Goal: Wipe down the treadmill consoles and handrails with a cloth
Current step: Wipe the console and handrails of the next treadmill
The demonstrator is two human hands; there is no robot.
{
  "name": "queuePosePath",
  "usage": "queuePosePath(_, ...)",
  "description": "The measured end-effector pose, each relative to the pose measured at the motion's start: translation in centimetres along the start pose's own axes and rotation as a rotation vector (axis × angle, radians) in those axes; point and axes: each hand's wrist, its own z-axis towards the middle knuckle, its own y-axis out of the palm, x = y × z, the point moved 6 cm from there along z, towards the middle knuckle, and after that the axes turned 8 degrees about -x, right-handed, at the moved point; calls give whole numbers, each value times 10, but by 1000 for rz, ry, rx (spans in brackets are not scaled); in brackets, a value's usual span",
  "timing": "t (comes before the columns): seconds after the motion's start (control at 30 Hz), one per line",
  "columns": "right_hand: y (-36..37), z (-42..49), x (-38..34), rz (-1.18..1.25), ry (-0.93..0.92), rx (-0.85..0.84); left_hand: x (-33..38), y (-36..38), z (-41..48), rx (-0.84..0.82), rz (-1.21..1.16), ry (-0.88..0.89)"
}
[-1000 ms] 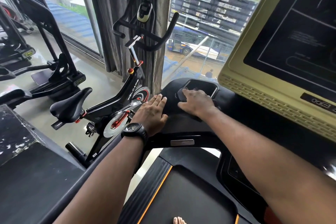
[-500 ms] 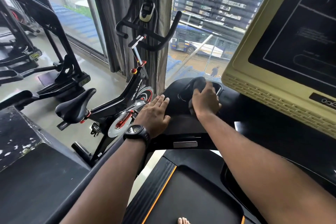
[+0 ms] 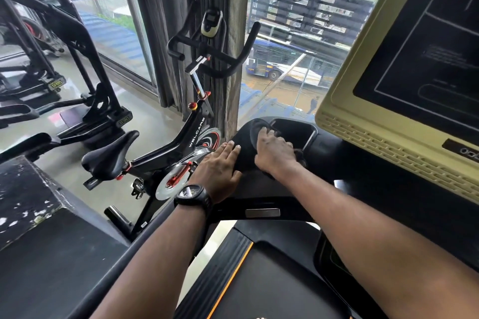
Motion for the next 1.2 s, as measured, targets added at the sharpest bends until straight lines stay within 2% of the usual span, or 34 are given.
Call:
queuePosePath(0.1,-2,-4,9,-195,-134,-56,1,0,0,1,1,-2)
queuePosePath(0.2,-7,-7,22,-275,-238,-130,0,1,1,-1,11,-2)
queuePosePath(0.43,-17,-3,43,-433,-299,-187,0,-1,0,8,-12,8)
queuePosePath(0.67,-17,4,64,-883,-361,-200,0,-1,0,23,-19,10)
queuePosePath(0.77,-12,12,64,-1031,-303,-179,0,-4,-2,24,-25,3)
queuePosePath(0.83,-9,14,67,-1001,-176,-115,1,-4,-2,21,-25,5)
queuePosePath(0.97,-10,8,82,-603,89,82,1,-4,-2,11,-26,4)
queuePosePath(1.1,-18,7,87,-210,244,-53,2,-3,-1,9,-22,12)
queuePosePath(1.2,-5,-5,73,-175,202,-72,2,-3,-1,6,-25,7)
